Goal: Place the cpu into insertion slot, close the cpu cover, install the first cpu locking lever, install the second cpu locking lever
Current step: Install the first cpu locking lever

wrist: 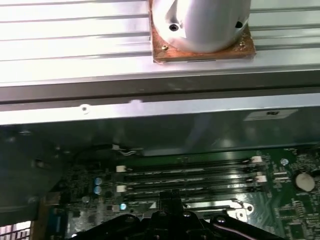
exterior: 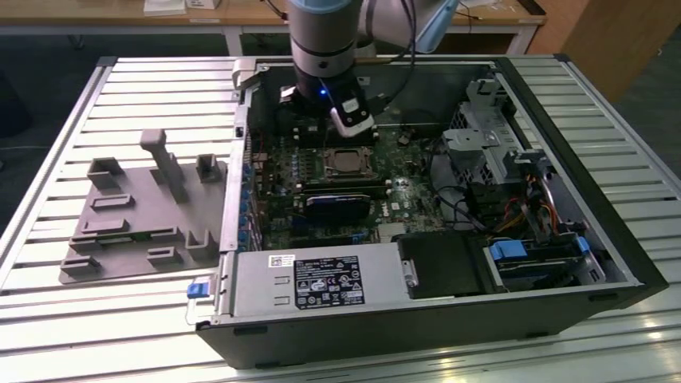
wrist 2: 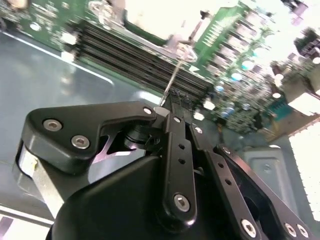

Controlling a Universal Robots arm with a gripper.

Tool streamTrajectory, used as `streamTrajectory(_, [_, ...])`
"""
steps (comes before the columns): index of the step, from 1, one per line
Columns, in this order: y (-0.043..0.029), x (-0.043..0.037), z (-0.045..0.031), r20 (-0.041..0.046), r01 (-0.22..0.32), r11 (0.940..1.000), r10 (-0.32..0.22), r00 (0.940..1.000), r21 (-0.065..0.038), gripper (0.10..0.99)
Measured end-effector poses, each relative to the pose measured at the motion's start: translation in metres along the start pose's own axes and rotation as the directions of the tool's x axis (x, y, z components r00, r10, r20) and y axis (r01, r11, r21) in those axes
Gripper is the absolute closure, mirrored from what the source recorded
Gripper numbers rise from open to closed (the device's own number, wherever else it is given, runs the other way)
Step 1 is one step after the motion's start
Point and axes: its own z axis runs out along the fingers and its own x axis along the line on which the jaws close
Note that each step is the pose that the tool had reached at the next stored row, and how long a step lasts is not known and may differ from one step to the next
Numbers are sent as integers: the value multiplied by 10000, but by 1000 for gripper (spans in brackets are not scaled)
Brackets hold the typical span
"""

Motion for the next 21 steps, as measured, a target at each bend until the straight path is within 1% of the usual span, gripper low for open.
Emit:
streamTrajectory(2, [6, -64, 3, -2, -1, 10000, 1, 10000, 0, 984])
streamTrajectory(4, [9, -105, 6, -3, -1, 10000, 1, 10000, 4, 984])
streamTrajectory(6, [8, -117, 13, 1, 0, 10000, 0, 10000, 4, 984])
streamTrajectory(7, [6, -116, 19, 30, 9, 10000, -9, 10000, 5, 984])
streamTrajectory(10, [-2, -117, 39, 183, 71, 10000, -71, 9998, 6, 984])
streamTrajectory(14, [-9, -117, 60, 467, 180, 9998, -182, 9987, 54, 984])
streamTrajectory(15, [-10, -116, 65, 525, 202, 9998, -207, 9984, 89, 984])
streamTrajectory(16, [-10, -116, 70, 559, 216, 9997, -224, 9982, 152, 984])
streamTrajectory(18, [-13, -116, 86, 574, 224, 9993, -241, 9981, 307, 984])
streamTrajectory(21, [-13, -115, 94, 597, 237, 9971, -280, 9978, 721, 984])
